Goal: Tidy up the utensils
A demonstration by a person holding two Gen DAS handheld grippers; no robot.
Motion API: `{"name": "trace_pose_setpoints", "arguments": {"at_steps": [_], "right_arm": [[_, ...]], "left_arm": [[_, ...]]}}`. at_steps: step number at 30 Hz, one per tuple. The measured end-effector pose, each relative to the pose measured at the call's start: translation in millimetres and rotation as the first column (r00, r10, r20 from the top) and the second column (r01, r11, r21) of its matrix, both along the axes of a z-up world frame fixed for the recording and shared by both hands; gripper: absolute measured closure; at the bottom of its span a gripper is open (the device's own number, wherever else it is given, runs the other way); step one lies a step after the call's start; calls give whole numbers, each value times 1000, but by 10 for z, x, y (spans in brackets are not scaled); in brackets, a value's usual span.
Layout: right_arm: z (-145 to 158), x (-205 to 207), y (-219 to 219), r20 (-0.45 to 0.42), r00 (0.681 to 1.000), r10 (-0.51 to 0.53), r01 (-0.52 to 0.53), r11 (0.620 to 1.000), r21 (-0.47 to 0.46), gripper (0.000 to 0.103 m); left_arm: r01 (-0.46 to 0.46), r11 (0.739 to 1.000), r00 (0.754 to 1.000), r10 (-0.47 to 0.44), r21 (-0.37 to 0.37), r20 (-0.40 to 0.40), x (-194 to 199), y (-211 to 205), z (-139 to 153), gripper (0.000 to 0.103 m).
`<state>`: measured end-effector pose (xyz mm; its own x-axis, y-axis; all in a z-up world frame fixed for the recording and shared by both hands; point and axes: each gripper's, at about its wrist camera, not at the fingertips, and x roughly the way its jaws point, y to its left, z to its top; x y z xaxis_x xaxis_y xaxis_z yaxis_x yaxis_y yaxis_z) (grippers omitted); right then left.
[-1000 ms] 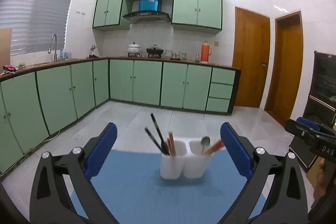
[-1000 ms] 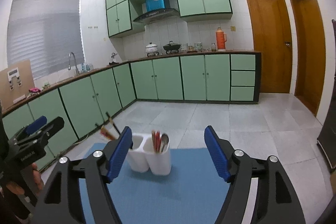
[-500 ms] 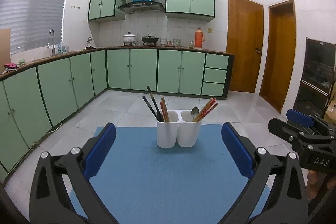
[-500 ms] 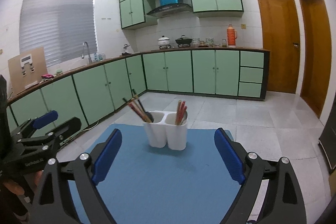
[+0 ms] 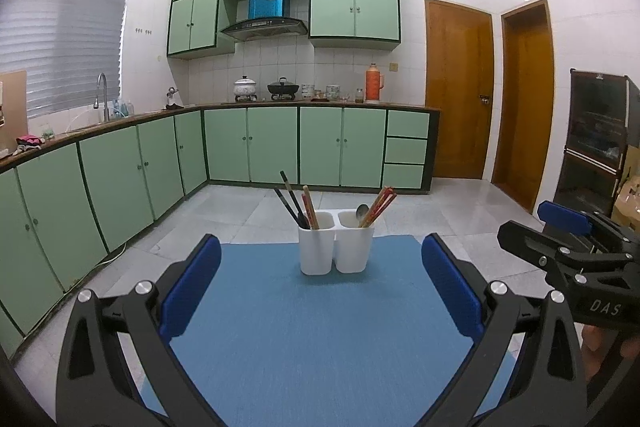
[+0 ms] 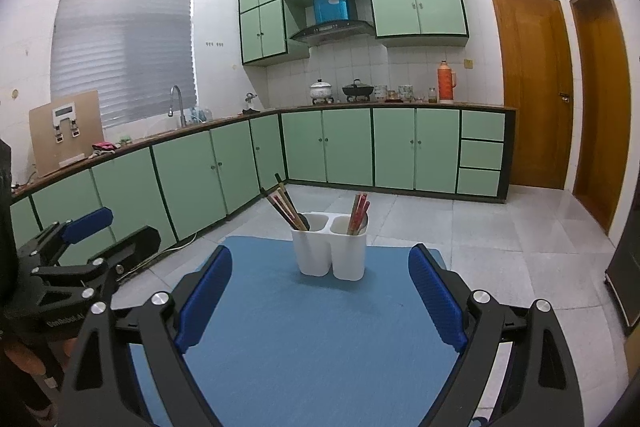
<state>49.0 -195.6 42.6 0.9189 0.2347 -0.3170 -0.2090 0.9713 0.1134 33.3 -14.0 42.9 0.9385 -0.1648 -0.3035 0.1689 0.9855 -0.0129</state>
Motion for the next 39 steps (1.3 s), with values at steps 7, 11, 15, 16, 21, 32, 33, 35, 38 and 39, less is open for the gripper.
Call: {"name": "trace_pose_setpoints", "arguments": {"at_steps": [7, 11, 15, 16, 21, 32, 33, 35, 38, 39], "right_arm": [[18, -109, 28, 12, 1000, 9, -9, 1000, -4, 15], [36, -151, 51, 23, 1000, 12, -12, 1000, -6, 15], [64, -188, 67, 34, 999, 15, -15, 1000, -4, 15], [67, -193, 71, 36, 999, 16, -15, 1000, -5, 15], [56, -192, 76, 38, 999, 16, -15, 1000, -6, 15], [59, -216, 83, 41, 999, 20, -20, 1000, -7, 15], [60, -214, 84, 41, 999, 21, -20, 1000, -7, 15], [58, -216, 84, 41, 999, 21, -21, 1000, -7, 15], [58, -215, 85, 41, 999, 21, -21, 1000, -7, 15], [58, -214, 86, 40, 999, 21, -21, 1000, -7, 15]], "left_arm": [[-1, 1000, 1000, 1, -3, 3, -83, 2, 9, 6], [-5, 1000, 1000, 5, -9, 6, -114, 14, 5, 6], [-5, 1000, 1000, 5, -9, 18, -151, 10, 16, 6], [-5, 1000, 1000, 5, -10, 19, -157, 12, 19, 6], [-7, 1000, 1000, 7, -12, 23, -178, 50, 16, 6], [-8, 1000, 1000, 8, -11, 25, -189, 38, 3, 6], [-7, 1000, 1000, 7, -10, 24, -188, 37, 3, 6], [-6, 1000, 1000, 6, -7, 22, -185, 43, 6, 6], [-5, 1000, 1000, 5, -4, 20, -183, 45, 11, 6], [-5, 1000, 1000, 5, -5, 21, -183, 49, 14, 6]]}}
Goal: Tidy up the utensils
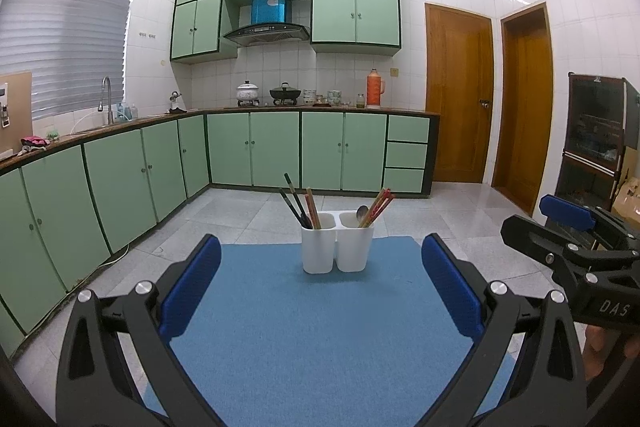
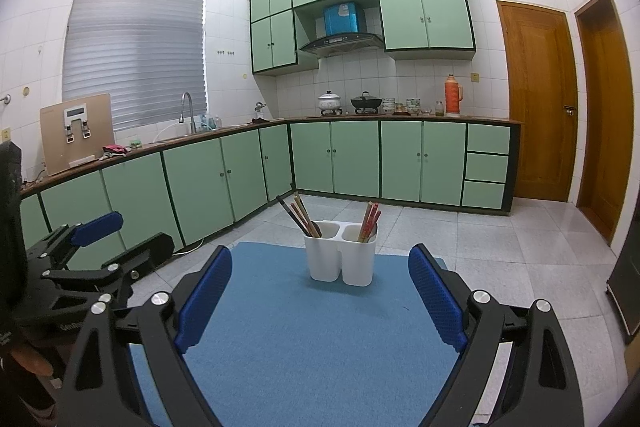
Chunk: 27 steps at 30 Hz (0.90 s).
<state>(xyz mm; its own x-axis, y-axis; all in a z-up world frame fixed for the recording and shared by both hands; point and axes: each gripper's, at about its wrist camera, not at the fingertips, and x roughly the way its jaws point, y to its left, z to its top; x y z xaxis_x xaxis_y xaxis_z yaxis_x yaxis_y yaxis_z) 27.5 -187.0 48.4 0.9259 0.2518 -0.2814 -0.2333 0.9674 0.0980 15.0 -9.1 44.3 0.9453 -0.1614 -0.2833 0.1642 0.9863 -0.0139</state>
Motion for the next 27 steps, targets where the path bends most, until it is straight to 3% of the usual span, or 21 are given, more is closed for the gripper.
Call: {"name": "trace_pose_setpoints", "arguments": {"at_steps": [27], "right_arm": [[5, -2, 11, 0, 1000, -1, 1, 1000, 0, 15]], "left_arm": [[-7, 1000, 1000, 7, 3, 8, -8, 13, 11, 6]]}}
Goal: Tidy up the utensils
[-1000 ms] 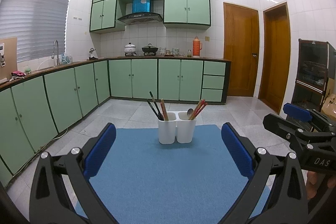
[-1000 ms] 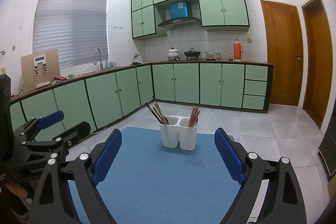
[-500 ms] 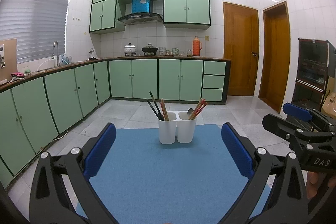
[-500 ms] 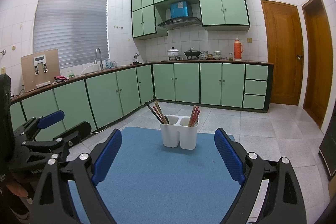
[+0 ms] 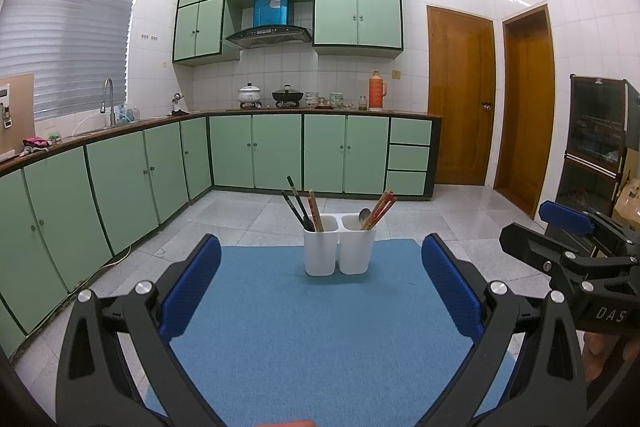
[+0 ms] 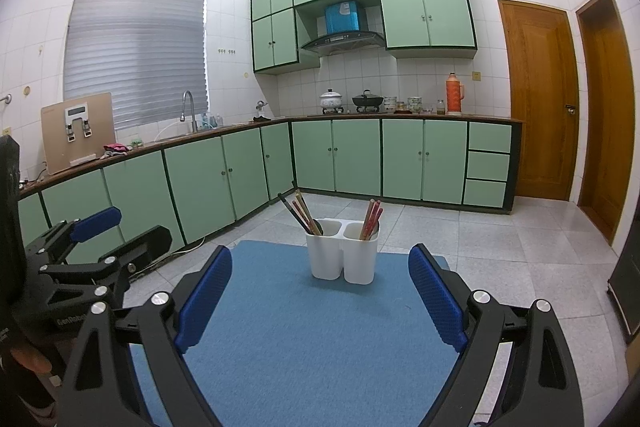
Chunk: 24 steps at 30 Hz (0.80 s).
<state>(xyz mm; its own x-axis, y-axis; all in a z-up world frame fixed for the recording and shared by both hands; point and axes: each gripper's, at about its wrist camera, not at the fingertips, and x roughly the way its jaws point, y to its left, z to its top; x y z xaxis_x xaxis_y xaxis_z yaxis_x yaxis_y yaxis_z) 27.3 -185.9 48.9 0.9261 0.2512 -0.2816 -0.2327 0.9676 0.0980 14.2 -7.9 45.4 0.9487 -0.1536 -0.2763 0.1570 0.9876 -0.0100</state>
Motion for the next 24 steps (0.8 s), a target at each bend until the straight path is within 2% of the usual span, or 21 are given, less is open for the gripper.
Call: {"name": "trace_pose_setpoints", "arguments": {"at_steps": [24], "right_arm": [[-1, -5, -1, 0, 1000, 0, 0, 1000, 1, 15]], "left_arm": [[0, 1000, 1000, 0, -2, -2, -2, 6, 5, 6]]}}
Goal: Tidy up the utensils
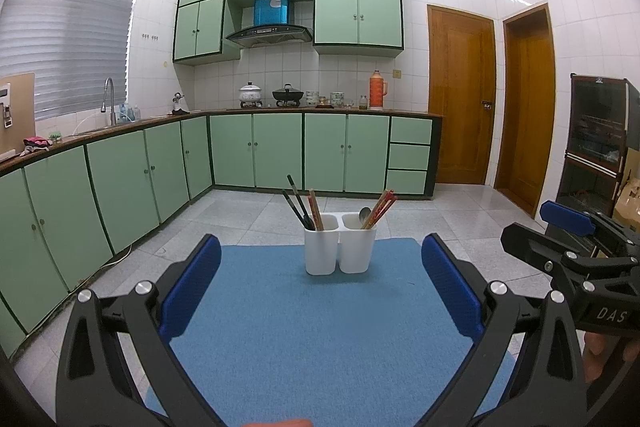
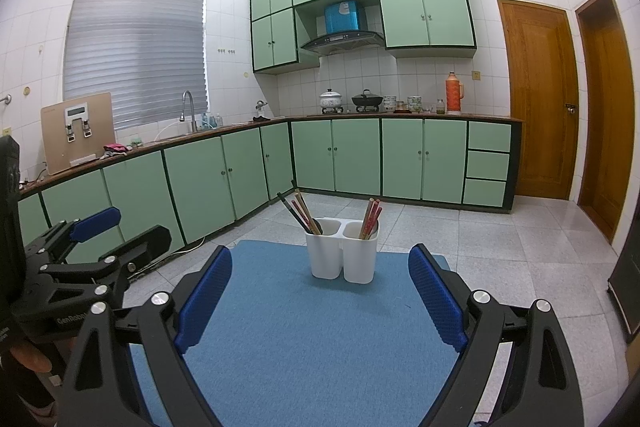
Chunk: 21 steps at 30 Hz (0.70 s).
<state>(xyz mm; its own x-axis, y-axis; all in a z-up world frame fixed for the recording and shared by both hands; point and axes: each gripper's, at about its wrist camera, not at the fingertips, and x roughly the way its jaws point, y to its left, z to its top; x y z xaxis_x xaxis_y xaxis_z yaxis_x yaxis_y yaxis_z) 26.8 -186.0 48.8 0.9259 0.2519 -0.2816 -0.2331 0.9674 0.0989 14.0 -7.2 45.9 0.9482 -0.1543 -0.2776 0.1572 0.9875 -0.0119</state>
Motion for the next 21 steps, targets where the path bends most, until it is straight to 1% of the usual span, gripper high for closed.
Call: {"name": "trace_pose_setpoints", "arguments": {"at_steps": [21], "right_arm": [[8, 1, 3, -1, 1000, -1, 1, 1000, 0, 15]], "left_arm": [[-4, 1000, 1000, 4, 1, -1, 8, 5, -4, 6]]}}
